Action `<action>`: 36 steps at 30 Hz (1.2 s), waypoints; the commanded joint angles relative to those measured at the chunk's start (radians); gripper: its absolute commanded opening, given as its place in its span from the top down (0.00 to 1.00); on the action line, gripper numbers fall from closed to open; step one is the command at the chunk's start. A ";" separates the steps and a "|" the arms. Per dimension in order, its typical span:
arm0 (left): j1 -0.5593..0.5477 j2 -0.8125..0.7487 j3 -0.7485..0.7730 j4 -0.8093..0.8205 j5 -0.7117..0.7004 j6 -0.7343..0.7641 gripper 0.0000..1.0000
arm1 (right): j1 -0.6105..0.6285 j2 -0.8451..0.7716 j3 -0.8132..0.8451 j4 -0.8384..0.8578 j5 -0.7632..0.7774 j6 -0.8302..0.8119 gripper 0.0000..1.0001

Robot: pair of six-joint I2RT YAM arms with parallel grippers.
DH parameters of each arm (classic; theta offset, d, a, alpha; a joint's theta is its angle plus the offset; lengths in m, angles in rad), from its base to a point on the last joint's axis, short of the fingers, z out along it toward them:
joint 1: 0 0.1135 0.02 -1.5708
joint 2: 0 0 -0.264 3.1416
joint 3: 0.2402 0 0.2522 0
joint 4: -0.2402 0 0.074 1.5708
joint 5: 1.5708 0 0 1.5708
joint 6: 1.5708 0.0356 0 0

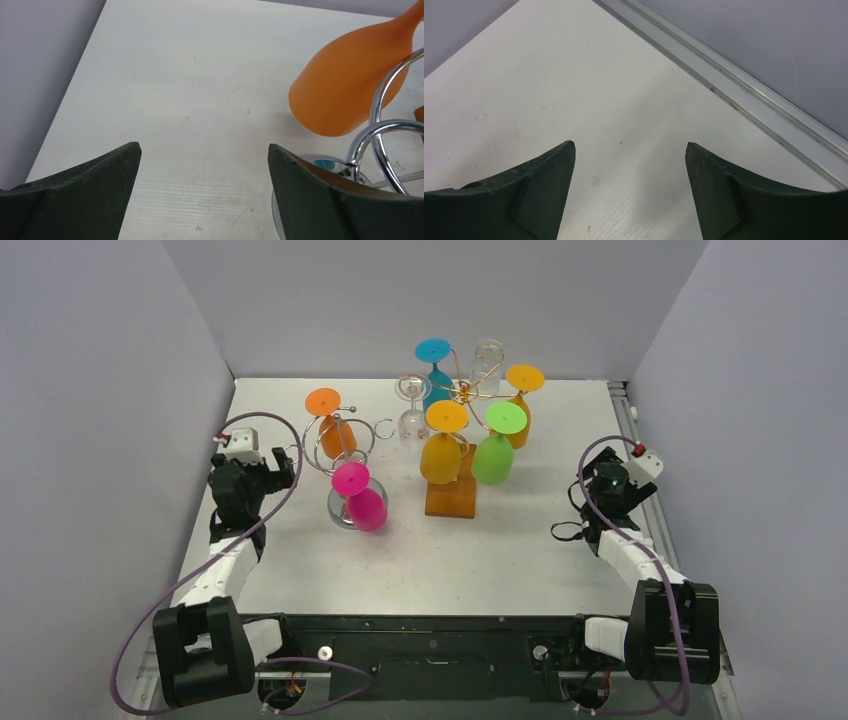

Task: Place the wine glass upside down on the wine glass rack
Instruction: Reset both arms

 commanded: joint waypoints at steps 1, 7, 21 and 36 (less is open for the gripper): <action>-0.007 0.070 -0.044 0.131 -0.032 -0.014 0.04 | 0.001 0.005 -0.012 0.155 0.008 -0.020 0.24; -0.003 0.131 -0.015 0.160 -0.024 -0.025 0.04 | 0.005 -0.011 -0.035 0.241 -0.008 -0.094 0.24; 0.229 0.106 -0.018 0.131 0.061 -0.053 0.04 | 0.001 -0.024 -0.082 0.331 -0.010 -0.110 0.24; 0.000 0.140 -0.133 0.344 -0.100 -0.158 0.04 | -0.024 -0.066 -0.156 0.431 -0.007 -0.133 0.21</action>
